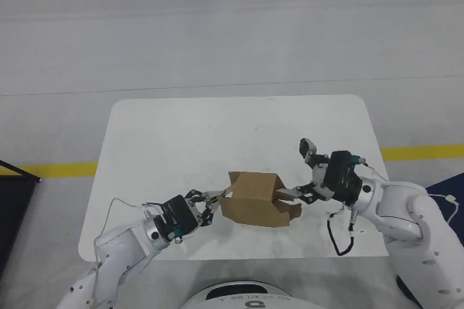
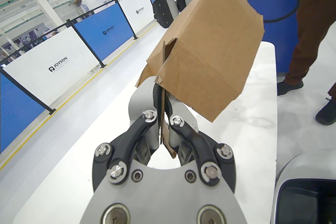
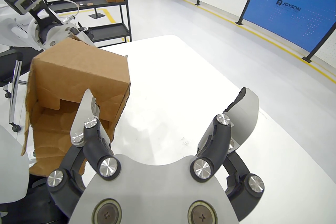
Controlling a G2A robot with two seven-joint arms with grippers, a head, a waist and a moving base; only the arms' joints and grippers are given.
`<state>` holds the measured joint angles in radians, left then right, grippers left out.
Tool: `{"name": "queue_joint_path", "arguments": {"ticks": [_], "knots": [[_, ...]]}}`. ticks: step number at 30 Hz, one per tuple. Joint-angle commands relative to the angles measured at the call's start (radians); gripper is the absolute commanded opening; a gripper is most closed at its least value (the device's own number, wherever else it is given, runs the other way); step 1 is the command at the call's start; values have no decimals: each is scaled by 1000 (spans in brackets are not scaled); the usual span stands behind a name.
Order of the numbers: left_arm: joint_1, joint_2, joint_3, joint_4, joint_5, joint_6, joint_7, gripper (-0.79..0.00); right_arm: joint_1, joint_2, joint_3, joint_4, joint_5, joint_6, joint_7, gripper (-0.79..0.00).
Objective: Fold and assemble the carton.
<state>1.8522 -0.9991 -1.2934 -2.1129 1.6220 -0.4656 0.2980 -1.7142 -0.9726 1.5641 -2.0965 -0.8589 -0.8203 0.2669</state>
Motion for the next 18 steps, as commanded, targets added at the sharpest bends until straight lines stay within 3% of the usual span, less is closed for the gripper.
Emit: {"name": "queue_joint_path", "arguments": {"ticks": [1, 10, 18], "knots": [[4, 0, -3, 0, -12, 9, -13, -785, -17, 3, 23, -10, 16, -14, 2, 0], [15, 0, -14, -3, -34, 26, -27, -785, -85, 15, 83, -76, 24, -97, 44, 0], [24, 0, -24, -1, -58, 36, -23, -785, -103, 12, 113, -57, 34, -25, -14, 0]]}}
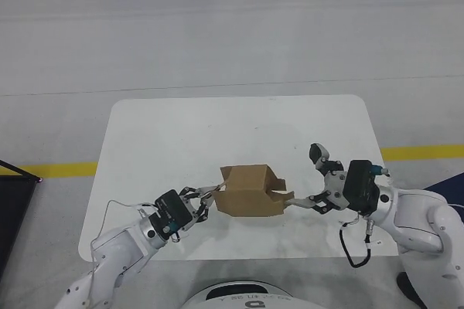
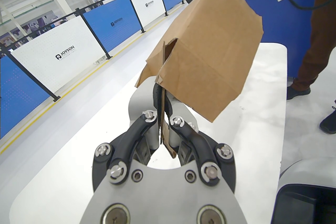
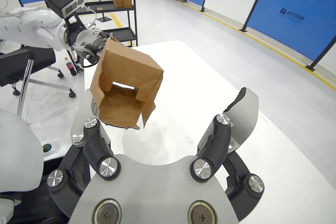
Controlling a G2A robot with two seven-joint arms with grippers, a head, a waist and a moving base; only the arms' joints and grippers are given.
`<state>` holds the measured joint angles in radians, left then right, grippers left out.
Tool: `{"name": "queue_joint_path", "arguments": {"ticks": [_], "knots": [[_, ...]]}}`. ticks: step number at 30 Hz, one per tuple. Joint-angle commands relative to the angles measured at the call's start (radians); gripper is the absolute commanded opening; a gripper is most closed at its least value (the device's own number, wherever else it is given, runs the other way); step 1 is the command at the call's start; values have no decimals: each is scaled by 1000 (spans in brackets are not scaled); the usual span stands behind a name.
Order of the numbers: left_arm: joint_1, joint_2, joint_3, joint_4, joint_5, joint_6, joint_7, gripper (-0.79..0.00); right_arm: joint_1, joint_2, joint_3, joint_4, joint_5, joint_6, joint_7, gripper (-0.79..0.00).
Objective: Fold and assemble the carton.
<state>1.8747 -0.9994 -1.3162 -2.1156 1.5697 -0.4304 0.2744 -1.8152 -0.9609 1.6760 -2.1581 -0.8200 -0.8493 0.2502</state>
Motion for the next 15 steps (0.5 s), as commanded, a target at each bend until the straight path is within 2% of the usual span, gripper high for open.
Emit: {"name": "queue_joint_path", "arguments": {"ticks": [1, 15], "knots": [[3, 0, -1, 3, -16, 1, 3, -785, -2, 0, 0, 9, -11, 6, 6, 0], [6, -3, -9, 15, -70, 10, -8, -785, -8, 0, -55, 59, -66, -1, 7, 0]]}}
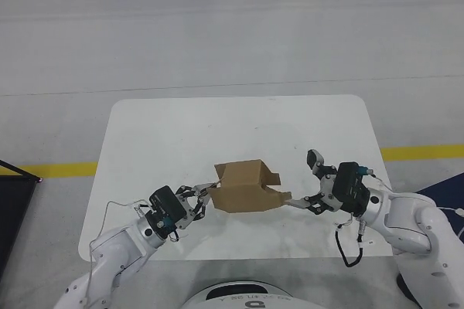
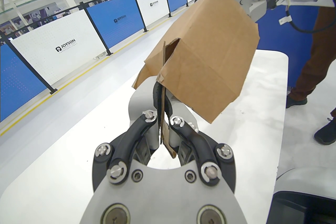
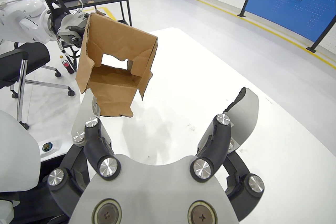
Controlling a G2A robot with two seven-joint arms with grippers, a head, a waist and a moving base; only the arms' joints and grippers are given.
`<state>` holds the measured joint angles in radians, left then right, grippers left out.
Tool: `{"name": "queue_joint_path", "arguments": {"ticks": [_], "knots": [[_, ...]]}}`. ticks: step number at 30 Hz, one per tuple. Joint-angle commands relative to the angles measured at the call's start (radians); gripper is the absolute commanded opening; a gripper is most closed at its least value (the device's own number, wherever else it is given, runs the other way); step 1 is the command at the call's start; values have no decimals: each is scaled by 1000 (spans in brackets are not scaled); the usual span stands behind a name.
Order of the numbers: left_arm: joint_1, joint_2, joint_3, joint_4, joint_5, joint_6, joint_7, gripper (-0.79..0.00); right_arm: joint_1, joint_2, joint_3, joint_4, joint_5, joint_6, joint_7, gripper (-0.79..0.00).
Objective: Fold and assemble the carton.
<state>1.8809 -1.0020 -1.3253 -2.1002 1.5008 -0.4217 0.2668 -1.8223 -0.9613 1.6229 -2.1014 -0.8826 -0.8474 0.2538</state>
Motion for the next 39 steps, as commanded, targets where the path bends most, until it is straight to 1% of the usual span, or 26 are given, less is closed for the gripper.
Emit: {"name": "queue_joint_path", "arguments": {"ticks": [1, 7, 10, 15, 18, 21, 25, 31, 39], "knots": [[0, 0, 0, 0, -3, 1, 0, -785, -1, 1, -5, 4, -6, -4, 3, 0], [2, 0, 0, -3, 0, 0, 0, -785, 4, 1, -17, 11, -15, -6, 4, 0], [3, 0, -2, -4, 9, 2, -1, -785, 2, 2, -10, 6, 4, -18, -25, 0], [12, 0, -9, -7, 19, 10, 0, -785, -27, 6, 68, -5, 47, -51, -73, 0], [16, 1, -9, -10, 26, 3, -1, -785, -34, 9, 105, -39, 42, -63, -68, 0], [13, 1, -3, -16, 41, -5, -6, -785, -27, 11, 117, -77, 29, -65, -45, 0], [10, 1, 3, -18, 46, -8, -10, -785, -10, 15, 96, -105, -3, -72, 12, 0], [8, 2, 7, -21, 58, -21, -9, -785, 33, 18, 36, -97, -36, -63, 72, 0], [-8, 5, 18, -24, 87, -77, -10, -785, 85, 23, -23, -80, -35, -57, 138, 0]]}}
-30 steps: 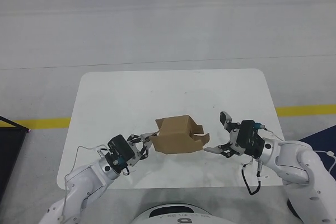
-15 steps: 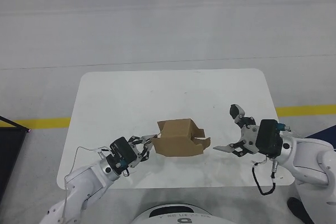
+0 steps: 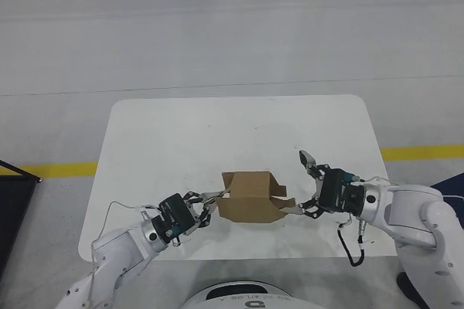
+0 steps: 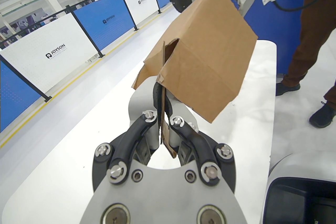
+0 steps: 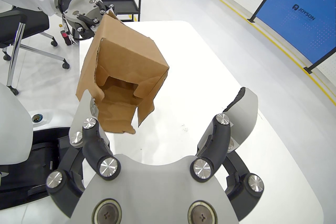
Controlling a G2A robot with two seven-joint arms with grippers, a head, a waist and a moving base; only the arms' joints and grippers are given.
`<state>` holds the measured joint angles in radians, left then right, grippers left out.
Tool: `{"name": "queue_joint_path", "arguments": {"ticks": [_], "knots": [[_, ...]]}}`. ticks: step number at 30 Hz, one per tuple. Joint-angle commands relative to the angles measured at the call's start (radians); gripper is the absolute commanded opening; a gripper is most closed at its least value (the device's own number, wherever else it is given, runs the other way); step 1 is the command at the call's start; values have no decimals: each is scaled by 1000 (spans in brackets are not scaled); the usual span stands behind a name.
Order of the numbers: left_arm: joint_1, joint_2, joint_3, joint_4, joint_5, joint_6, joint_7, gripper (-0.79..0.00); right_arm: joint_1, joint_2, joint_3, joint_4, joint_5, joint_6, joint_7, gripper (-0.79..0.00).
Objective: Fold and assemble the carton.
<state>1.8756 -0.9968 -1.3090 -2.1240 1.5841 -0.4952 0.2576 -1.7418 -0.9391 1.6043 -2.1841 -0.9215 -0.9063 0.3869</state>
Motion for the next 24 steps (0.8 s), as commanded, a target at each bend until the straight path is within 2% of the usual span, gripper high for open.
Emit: {"name": "queue_joint_path", "arguments": {"ticks": [1, 14, 24], "knots": [[-5, 1, 4, 0, 6, -10, -1, -785, 8, 1, -9, 5, 5, 0, 12, 0], [-32, 3, 19, 6, 6, -56, 2, -785, 42, 6, -51, 39, 8, 17, 31, 0], [-31, 3, 10, 27, -20, -25, -14, -785, 40, 6, -52, 53, 35, 46, -32, 0]]}}
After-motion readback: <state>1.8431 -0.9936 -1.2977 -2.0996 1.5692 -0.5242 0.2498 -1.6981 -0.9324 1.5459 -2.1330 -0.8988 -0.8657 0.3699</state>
